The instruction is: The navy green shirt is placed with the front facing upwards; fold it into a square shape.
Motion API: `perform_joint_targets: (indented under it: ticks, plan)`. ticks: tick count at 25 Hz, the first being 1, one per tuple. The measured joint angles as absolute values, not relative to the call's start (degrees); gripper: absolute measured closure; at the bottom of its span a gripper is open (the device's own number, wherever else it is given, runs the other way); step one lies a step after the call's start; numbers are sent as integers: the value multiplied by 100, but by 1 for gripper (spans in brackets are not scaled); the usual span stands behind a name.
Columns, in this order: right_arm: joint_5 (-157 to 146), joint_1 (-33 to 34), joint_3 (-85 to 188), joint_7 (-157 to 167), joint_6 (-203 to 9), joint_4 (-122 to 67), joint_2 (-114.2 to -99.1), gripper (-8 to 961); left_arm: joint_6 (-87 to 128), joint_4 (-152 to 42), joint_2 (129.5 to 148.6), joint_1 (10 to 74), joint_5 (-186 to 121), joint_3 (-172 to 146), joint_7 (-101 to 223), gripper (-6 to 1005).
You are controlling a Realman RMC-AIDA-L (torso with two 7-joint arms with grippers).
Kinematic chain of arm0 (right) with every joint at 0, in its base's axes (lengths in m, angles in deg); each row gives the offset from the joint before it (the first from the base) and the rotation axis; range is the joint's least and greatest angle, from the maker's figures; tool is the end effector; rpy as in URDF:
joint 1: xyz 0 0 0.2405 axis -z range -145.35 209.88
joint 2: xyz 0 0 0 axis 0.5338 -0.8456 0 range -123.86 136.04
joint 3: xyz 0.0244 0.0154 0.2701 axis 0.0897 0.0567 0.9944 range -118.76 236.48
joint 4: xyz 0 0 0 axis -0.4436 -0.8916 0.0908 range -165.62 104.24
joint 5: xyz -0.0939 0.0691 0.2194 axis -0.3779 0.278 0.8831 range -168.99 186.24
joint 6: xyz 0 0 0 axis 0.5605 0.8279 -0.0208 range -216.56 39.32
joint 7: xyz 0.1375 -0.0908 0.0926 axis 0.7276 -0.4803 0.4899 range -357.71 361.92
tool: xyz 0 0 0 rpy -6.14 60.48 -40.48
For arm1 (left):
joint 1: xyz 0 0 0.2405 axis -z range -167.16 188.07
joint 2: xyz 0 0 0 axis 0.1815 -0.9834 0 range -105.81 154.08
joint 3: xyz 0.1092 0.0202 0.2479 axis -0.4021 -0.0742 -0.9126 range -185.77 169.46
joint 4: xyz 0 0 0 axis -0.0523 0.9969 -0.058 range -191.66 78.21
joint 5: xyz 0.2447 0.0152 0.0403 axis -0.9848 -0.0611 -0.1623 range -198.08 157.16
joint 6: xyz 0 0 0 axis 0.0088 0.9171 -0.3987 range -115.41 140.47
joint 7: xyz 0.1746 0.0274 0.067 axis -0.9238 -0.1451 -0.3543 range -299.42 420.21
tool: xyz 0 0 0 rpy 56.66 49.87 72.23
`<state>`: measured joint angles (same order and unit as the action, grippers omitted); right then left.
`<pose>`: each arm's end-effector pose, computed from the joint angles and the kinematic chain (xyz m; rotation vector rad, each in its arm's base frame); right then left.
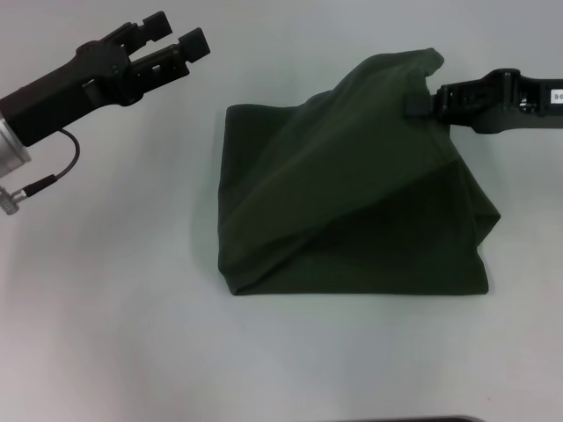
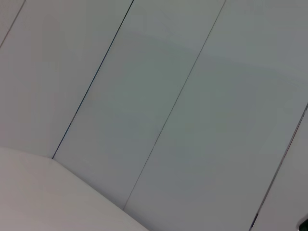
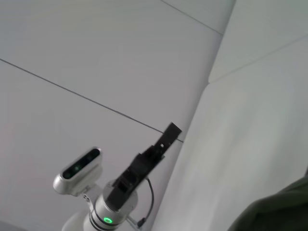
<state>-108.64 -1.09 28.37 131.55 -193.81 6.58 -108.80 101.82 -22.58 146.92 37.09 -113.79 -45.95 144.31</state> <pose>0.2596 0.3710 0.0058 2.3500 -1.6689 -0.8900 -0.2561 0.3856 -0.0320 -2.3649 -0.8551 -1.2366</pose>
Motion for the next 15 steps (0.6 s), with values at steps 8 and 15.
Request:
perform_joint_targets:
  ticks: [8,15]
  plan:
    - [-10844,-123,2844,13182,-19426,658,-10780,917,10182,-2272,14690,3734,-11379,-4594,14427,58]
    - [-10853,-81,2825,13195,-19409,655,-10747,917,10181,-2260,14698,3740,-11379,-4594,14424,61]
